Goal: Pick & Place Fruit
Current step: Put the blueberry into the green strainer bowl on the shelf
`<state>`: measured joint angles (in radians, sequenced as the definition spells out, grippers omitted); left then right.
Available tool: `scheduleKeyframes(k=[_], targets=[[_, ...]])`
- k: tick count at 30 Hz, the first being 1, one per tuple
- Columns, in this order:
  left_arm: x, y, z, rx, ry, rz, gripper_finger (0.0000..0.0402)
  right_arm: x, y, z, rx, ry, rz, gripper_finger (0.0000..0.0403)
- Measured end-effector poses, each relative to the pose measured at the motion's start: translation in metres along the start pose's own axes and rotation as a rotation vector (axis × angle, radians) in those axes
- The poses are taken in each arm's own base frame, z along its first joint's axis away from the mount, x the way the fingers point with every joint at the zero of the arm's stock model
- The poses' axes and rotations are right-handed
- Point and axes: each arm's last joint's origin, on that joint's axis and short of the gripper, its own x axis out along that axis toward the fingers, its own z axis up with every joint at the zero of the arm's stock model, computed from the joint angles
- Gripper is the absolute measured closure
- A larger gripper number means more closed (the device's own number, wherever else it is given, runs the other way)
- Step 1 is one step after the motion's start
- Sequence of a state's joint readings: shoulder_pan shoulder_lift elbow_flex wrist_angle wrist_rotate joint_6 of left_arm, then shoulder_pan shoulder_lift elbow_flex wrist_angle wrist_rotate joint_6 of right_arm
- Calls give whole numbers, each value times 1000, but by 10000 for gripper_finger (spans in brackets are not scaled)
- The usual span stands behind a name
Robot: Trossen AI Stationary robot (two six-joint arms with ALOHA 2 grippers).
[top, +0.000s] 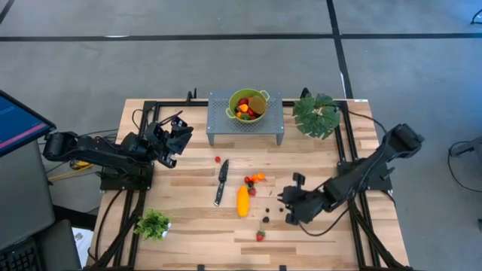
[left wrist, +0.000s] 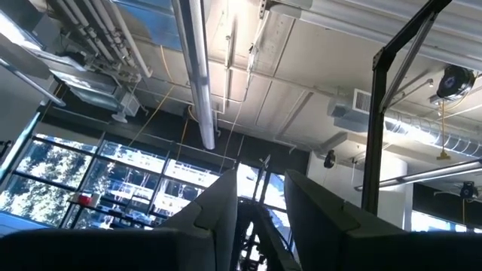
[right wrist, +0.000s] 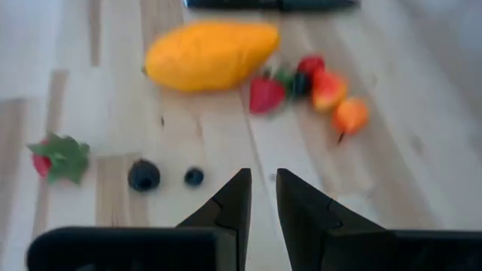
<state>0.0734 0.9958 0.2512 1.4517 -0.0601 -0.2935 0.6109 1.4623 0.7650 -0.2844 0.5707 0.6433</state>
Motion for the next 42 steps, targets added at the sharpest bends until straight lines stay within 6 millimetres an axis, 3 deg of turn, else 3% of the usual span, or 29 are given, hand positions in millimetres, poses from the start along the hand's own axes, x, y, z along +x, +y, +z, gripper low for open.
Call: scheduleKeyframes(k=[5, 10, 19, 26, 33, 42], targets=[[0, 0, 0, 0, 0, 0, 296, 18, 9, -18, 46, 130, 30, 340], [0, 0, 0, 0, 0, -1, 296, 24, 13, -25, 142, 232, 91, 310], [0, 0, 0, 0, 0, -1, 296, 23, 17, -27, 136, 238, 109, 222], [0, 0, 0, 0, 1, -1, 296, 49, 23, -44, 84, 265, 45, 192], [0, 0, 0, 0, 2, -4, 296, 51, 24, -46, 87, 264, 46, 214], [0, 0, 0, 0, 1, -3, 296, 46, 22, -42, 85, 261, 51, 301]])
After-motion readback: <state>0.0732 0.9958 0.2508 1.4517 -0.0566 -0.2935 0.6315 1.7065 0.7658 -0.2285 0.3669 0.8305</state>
